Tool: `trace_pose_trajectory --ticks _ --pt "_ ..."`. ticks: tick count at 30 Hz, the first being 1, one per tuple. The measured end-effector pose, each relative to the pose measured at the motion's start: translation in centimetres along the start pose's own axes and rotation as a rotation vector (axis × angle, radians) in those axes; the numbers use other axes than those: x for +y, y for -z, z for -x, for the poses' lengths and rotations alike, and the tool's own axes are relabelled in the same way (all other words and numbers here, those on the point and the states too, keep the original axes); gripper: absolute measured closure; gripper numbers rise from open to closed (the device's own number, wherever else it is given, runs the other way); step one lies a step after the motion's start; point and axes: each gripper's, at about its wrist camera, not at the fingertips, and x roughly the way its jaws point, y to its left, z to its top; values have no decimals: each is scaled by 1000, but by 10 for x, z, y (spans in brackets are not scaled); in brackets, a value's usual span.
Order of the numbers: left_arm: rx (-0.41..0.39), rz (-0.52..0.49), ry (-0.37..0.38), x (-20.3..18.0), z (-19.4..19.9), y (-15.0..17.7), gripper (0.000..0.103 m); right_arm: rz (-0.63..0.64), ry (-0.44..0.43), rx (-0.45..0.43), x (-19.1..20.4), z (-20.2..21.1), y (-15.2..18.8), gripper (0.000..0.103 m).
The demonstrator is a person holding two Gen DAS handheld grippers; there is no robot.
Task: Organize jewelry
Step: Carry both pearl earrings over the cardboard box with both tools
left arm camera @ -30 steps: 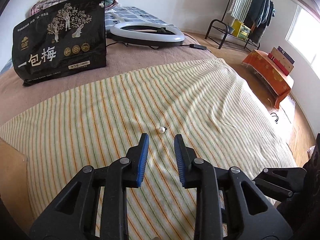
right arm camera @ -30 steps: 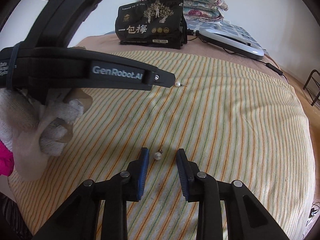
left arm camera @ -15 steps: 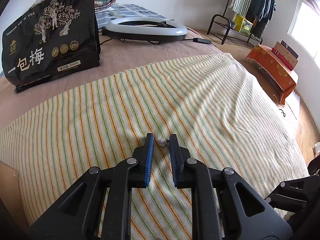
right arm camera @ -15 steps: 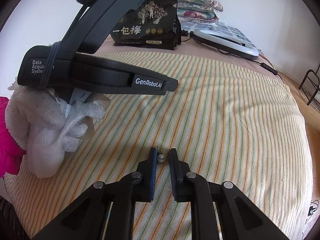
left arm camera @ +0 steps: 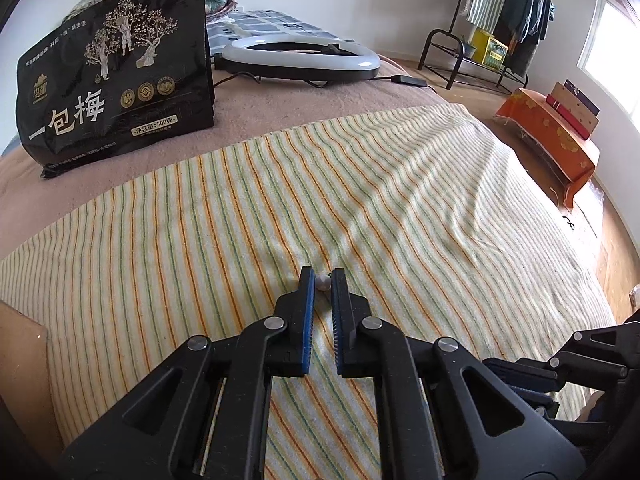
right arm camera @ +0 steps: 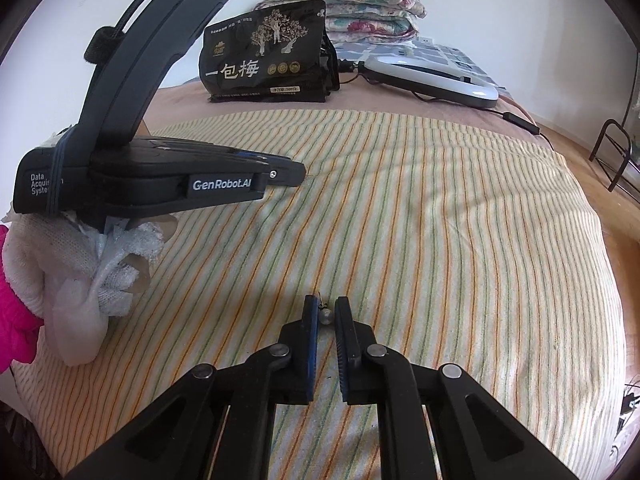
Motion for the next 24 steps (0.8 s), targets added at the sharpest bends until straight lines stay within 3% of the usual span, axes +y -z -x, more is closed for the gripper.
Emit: trace_pose_trajectory --ticks 12,24 --pt "-21 17 -2 6 26 9 97 -51 27 -32 -15 17 -2 97" --pt "-101 37 1 11 95 14 97 -53 42 -102 -3 63 -17 97"
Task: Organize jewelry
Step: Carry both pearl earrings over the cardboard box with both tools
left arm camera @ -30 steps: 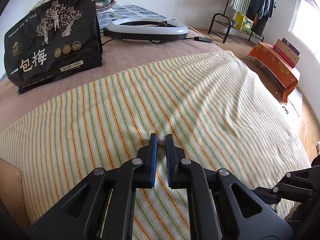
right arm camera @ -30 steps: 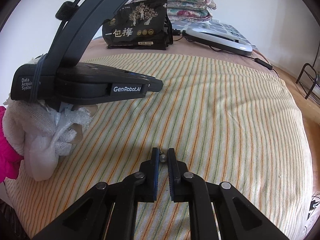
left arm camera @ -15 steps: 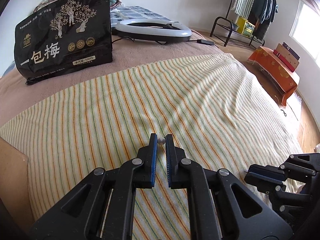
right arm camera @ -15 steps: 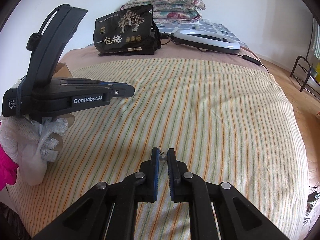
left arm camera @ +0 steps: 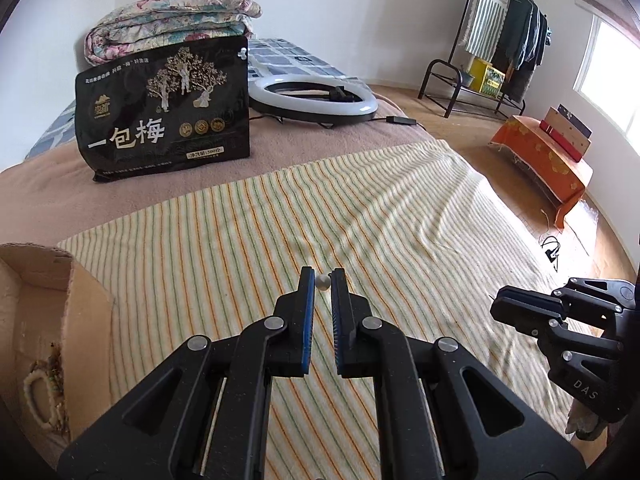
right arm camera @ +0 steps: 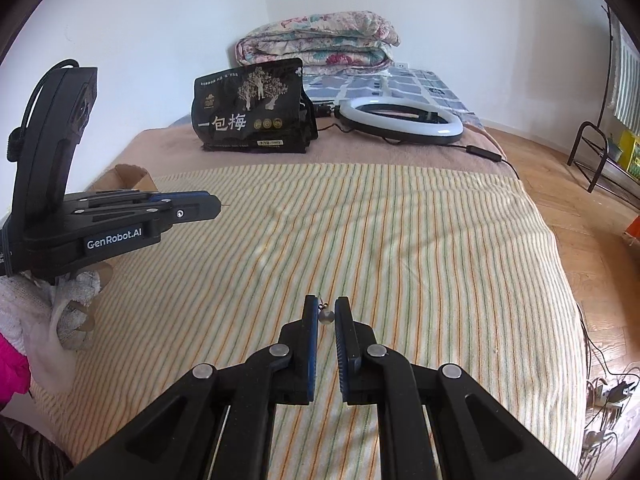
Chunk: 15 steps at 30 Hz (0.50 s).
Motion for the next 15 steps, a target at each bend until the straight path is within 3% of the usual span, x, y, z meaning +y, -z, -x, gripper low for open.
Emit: trace_pose_trajectory --ticks 15 --pt "-109 60 -79 54 113 11 97 83 -43 -77 64 47 -41 97"
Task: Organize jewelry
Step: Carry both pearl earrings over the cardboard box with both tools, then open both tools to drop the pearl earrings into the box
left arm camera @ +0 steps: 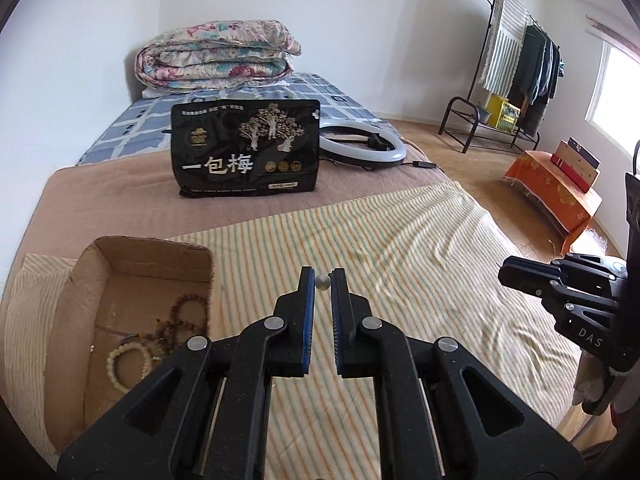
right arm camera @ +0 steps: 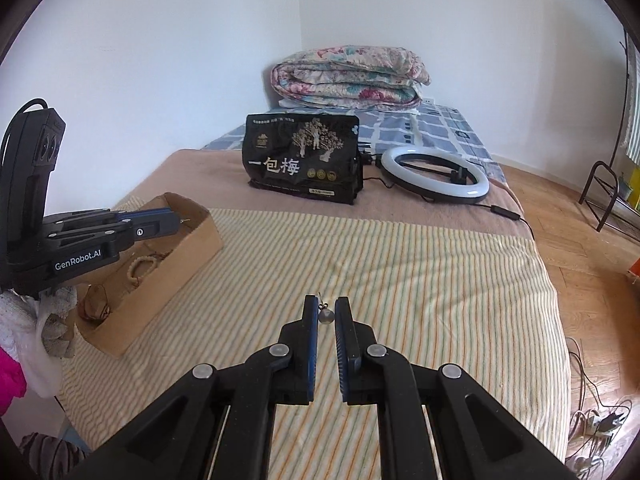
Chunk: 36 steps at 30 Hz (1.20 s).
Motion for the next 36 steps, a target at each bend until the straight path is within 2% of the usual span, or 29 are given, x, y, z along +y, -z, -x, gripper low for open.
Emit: trace_pose_trajectory --ticks 16,26,36 --pt "-38 110 -136 96 77 26 97 112 -117 -21 95 -6 -44 97" --pt "-25 174 -188 133 92 48 97 191 -194 -1 155 -30 -58 97" --pt "-3 216 -201 149 91 62 97 226 -246 49 189 -57 -55 97"
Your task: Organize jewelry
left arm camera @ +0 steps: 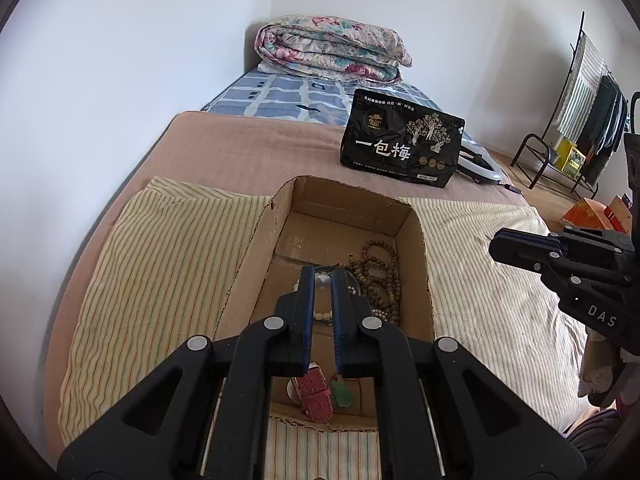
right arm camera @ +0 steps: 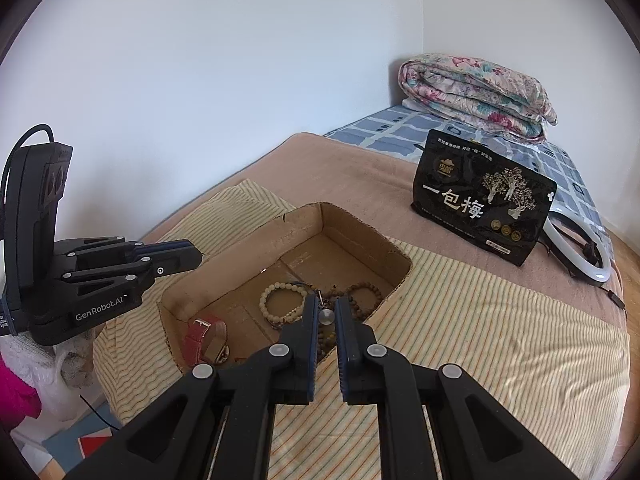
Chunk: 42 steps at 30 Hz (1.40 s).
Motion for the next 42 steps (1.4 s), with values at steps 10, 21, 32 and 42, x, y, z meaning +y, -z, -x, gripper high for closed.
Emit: trace_pose_trajectory --ticks 10,21,32,42 --pt "7 21 -6 8 0 2 97 -1 -16 -1 8 -10 -6 75" --pt "-5 19 -19 10 4 3 62 -6 15 -20 11 -4 -7 31" --pt "-28 -1 -31 1 21 3 62 -14 38 -45 9 15 -7 23" --pt "-74 -24 -40 -25 60 4 49 -16 79 -84 4 52 1 18"
